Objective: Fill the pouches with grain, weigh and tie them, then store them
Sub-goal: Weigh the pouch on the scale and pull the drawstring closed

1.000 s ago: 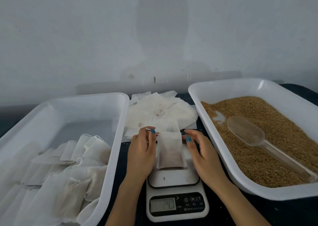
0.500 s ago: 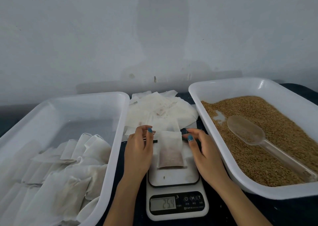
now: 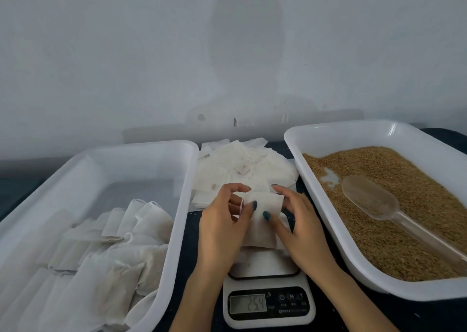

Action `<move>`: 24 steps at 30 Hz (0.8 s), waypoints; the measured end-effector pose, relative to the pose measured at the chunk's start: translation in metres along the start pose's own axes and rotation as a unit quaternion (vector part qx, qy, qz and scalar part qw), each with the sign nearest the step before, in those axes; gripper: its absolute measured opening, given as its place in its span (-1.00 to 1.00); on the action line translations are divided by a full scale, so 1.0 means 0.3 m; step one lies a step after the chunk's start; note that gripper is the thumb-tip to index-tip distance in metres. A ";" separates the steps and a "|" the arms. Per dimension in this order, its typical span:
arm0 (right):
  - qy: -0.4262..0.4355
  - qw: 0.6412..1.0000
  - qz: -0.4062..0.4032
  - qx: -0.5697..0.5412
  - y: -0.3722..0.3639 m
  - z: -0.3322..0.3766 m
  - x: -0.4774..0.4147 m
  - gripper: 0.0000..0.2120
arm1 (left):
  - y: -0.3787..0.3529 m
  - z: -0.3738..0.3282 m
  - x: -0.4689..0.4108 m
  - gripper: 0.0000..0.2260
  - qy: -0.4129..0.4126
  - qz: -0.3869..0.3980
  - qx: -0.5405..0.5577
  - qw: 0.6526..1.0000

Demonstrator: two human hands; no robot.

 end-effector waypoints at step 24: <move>0.185 0.897 0.374 0.150 -0.583 0.553 -0.205 -0.62 | 0.493 0.086 0.029 -0.89 0.241 -0.055 -0.295 0.923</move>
Point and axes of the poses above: each hand's wrist, its own x-axis away from the middle knuckle, its own y-axis out of the back of the hand, z = x × y, the point moved 8 cm from there along -x, towards the middle knuckle, and after that the axes turned 4 degrees about x, right-handed, at the moved point
